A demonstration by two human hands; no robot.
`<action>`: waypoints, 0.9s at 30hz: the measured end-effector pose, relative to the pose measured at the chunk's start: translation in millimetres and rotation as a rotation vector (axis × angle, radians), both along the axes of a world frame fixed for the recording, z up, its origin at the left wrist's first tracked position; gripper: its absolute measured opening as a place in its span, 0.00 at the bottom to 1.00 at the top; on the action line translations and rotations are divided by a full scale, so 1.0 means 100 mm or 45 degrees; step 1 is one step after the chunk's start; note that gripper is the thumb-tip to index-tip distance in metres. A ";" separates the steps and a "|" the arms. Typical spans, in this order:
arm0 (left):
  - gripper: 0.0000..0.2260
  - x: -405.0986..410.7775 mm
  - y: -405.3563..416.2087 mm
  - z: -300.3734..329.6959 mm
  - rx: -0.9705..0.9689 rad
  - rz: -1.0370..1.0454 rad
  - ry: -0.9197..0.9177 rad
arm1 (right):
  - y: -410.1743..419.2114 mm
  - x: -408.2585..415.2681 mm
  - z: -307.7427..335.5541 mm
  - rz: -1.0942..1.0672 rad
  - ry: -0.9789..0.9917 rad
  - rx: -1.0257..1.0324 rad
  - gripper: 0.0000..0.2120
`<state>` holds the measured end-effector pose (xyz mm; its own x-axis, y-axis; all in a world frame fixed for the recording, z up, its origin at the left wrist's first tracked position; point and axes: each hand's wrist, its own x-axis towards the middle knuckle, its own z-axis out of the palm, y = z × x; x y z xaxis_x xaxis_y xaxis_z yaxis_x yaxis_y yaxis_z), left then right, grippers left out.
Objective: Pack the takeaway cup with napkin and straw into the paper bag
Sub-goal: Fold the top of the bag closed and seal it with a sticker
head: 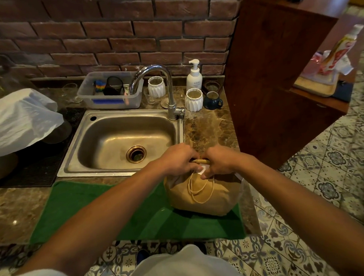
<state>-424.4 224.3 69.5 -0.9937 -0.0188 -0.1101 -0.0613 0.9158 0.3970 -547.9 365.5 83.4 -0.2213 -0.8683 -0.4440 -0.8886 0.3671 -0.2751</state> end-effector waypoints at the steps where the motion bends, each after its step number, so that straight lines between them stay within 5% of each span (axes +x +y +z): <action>1: 0.12 0.01 0.01 0.00 -0.003 -0.004 -0.001 | 0.00 0.01 -0.01 -0.009 -0.021 0.012 0.16; 5: 0.10 0.01 0.03 0.02 -0.019 -0.007 0.026 | -0.01 0.04 -0.01 -0.017 0.013 0.005 0.20; 19: 0.14 -0.03 -0.03 0.02 -0.052 -0.060 -0.009 | 0.18 -0.06 0.06 0.021 0.036 -0.323 0.10; 27: 0.13 0.02 -0.01 0.00 -0.027 -0.113 -0.050 | 0.34 -0.04 0.01 -0.008 -0.190 -0.389 0.12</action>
